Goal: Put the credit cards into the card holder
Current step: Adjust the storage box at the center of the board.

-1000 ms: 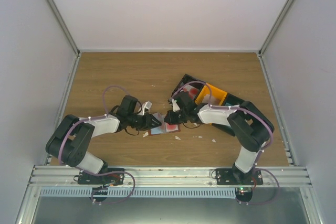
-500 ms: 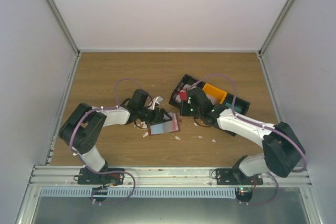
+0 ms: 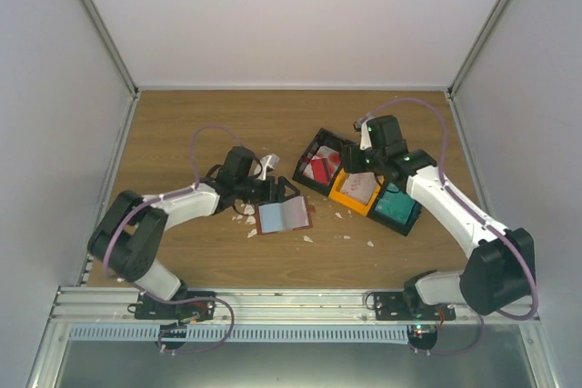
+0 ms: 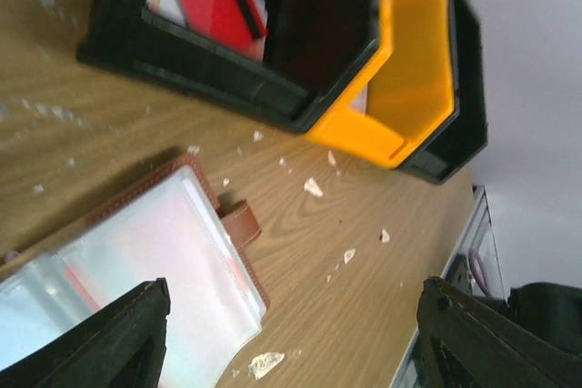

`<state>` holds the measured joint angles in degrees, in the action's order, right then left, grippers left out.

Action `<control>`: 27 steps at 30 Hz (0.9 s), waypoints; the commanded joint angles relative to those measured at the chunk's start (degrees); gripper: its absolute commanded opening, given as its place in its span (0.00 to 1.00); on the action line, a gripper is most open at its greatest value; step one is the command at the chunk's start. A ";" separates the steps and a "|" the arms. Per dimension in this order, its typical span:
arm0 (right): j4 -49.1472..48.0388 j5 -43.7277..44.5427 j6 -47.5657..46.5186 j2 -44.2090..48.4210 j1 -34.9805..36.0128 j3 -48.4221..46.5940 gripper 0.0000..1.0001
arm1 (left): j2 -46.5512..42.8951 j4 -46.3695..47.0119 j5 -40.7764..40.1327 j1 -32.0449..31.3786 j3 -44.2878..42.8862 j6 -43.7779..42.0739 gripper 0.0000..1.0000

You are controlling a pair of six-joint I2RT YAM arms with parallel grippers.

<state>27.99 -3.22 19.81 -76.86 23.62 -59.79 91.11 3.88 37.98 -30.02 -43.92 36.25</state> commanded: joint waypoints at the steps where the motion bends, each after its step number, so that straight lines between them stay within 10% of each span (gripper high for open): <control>1: 8.86 -0.13 -8.29 -0.08 -3.20 -2.08 0.61 | -7.68 -0.68 -8.88 -0.24 1.55 -2.01 0.76; 12: 11.96 5.78 -7.17 -6.40 -3.97 -2.93 0.65 | -13.90 1.40 -10.69 -0.21 4.65 -0.35 0.76; 27: 11.02 0.85 -9.79 -21.31 -1.93 -18.07 0.65 | 3.03 3.31 -10.75 -0.21 -5.27 5.78 0.59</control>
<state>38.13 -2.66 11.77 -93.54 21.04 -74.70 90.72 3.60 27.97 -30.02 -45.39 40.58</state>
